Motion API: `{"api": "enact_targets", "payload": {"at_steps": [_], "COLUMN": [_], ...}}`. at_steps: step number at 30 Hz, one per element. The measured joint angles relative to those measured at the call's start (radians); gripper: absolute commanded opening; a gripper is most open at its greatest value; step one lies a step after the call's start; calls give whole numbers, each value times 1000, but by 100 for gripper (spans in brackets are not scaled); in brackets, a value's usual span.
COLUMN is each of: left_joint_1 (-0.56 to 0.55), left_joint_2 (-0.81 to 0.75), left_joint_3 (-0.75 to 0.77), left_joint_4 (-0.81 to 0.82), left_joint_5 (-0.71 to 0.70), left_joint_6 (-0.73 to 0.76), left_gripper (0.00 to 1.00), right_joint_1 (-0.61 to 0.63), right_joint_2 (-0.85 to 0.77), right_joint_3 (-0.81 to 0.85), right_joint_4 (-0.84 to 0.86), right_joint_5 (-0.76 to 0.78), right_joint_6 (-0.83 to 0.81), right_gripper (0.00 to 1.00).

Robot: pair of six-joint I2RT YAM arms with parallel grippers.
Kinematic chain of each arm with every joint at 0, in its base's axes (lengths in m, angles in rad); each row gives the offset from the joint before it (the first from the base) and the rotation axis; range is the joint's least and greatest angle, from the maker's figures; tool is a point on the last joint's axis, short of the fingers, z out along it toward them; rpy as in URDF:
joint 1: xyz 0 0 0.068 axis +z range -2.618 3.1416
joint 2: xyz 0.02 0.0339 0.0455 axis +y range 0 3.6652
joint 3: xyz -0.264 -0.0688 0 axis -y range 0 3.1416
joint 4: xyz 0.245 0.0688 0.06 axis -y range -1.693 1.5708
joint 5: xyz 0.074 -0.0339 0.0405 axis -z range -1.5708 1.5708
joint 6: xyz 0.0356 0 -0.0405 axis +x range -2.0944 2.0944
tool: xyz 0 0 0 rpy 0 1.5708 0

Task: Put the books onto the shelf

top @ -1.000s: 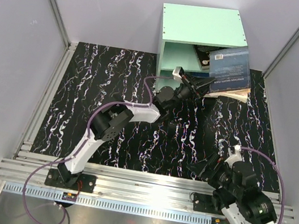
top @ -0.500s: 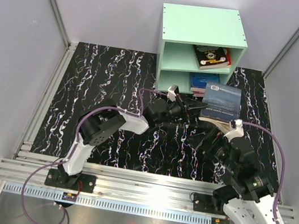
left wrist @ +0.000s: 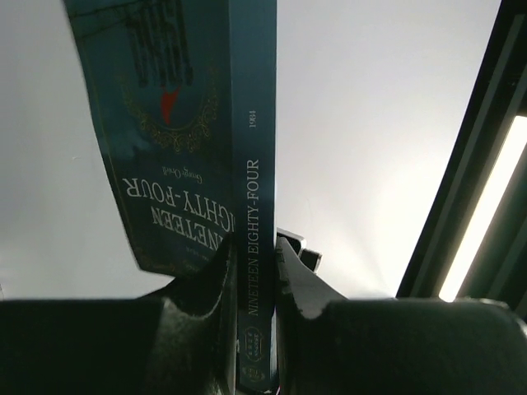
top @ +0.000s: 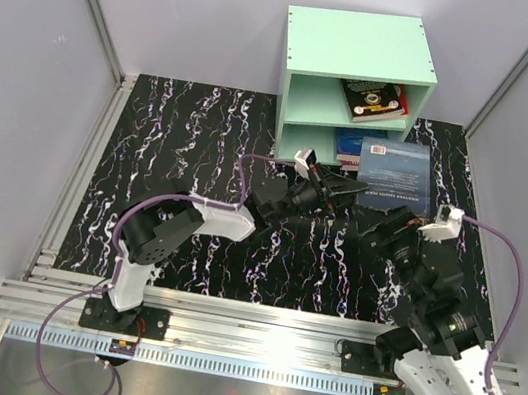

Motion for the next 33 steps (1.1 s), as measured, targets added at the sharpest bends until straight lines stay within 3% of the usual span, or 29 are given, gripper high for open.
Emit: {"api": "enact_targets", "payload": {"at_steps": [11, 18, 24, 27, 29, 32, 33], "left_joint_1": [-54, -55, -59, -63, -64, -64, -64], "left_joint_2": [-63, -75, -75, -75, -75, -77, -87], "left_joint_3": [-65, -76, -76, -76, -76, -92, -118], "left_joint_4": [28, 42, 34, 32, 33, 42, 50], "left_joint_5": [-11, -10, -11, -16, -23, -32, -32], "left_joint_6": [-5, 3, 14, 21, 26, 34, 41], "left_gripper": [0, 0, 0, 0, 0, 33, 52], "right_joint_1": [0, 0, 0, 1, 1, 2, 4], "right_joint_2": [-9, -11, -4, 2, 6, 18, 23], "right_joint_3": [147, 148, 146, 146, 146, 145, 142], "right_joint_4": [-34, -69, -54, -26, -16, -11, -11], "right_joint_5": [167, 219, 240, 240, 240, 238, 234], "right_joint_6": [-26, -20, 2, 7, 8, 9, 10], "right_gripper": [99, 54, 31, 8, 0, 0, 0]}}
